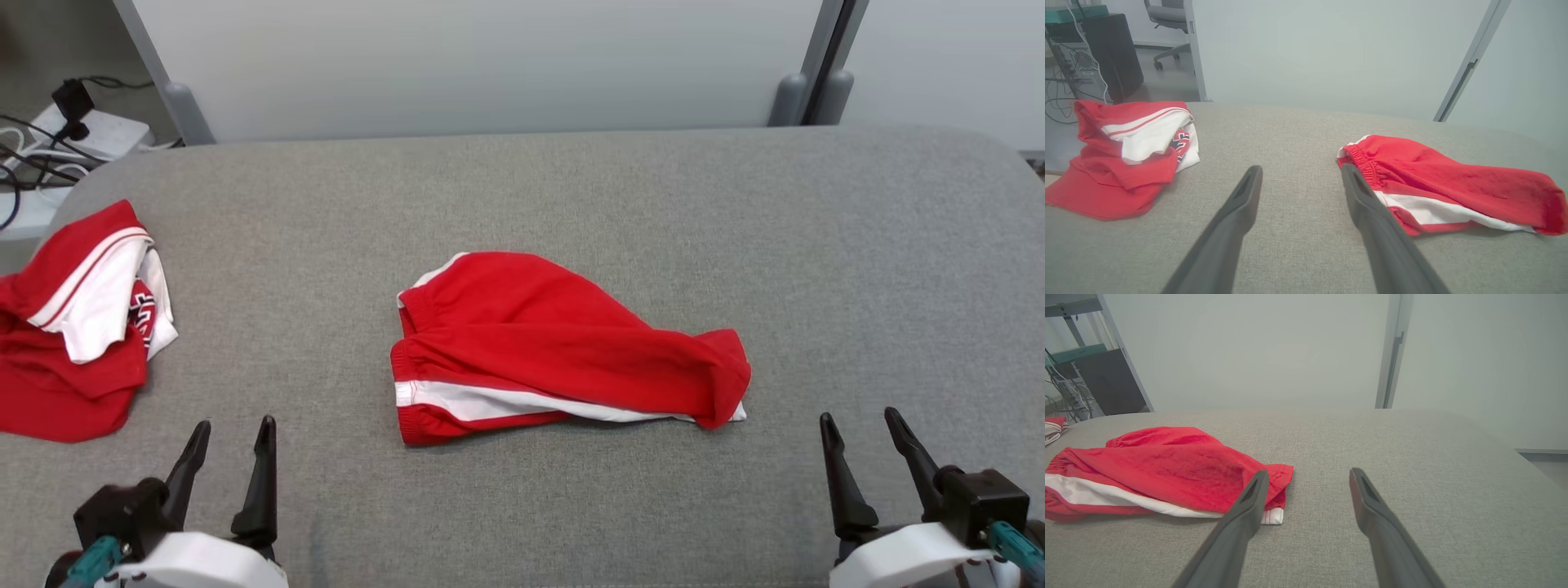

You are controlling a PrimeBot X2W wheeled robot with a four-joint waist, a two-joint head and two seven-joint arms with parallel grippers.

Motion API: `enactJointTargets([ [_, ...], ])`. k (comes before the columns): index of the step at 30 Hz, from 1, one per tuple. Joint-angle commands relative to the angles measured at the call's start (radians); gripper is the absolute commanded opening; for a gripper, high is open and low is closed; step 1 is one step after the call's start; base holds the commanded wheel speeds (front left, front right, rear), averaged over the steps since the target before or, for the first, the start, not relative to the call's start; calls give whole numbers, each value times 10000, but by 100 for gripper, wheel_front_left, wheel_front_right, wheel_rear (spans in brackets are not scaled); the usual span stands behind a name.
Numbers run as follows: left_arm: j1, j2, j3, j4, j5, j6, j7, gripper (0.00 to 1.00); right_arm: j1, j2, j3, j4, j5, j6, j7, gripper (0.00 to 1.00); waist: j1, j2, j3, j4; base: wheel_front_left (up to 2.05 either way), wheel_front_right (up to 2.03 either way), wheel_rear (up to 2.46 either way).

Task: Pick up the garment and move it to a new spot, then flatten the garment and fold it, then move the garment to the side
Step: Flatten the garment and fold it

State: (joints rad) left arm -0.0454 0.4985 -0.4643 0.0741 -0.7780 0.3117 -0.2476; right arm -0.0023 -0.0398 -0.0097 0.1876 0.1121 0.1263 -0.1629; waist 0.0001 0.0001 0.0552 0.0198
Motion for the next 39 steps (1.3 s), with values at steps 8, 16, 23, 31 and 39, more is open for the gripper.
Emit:
enactJointTargets([
  [8, 1006, 474, 872, -1858, 729, 671, -135, 100, 485, -163, 50, -647, -171, 44, 294, 100, 0, -1, -800, 158, 0, 0, 0],
  [16, 1329, 371, 886, -2171, 1175, 614, -139, 100, 973, -165, 90, -1120, -153, 44, 501, 100, 0, -1, -1111, 191, 0, 0, 0],
  [23, 1406, 314, 1009, -2034, 1230, 471, -140, 100, 1262, -144, 83, -1431, -122, 44, 634, 100, 0, -1, -1259, 175, 0, 0, 0],
  [31, 1478, 183, 1154, -1887, 1241, 355, -140, 100, 1319, -123, 124, -1501, -42, 44, 676, 100, 0, -1, -1345, 108, 0, 0, 0],
  [39, 1402, 131, 1115, -1805, 1220, 300, -81, 100, 1255, -114, 146, -1517, -51, 44, 695, 100, 0, -1, -1351, 109, 0, 0, 0],
])
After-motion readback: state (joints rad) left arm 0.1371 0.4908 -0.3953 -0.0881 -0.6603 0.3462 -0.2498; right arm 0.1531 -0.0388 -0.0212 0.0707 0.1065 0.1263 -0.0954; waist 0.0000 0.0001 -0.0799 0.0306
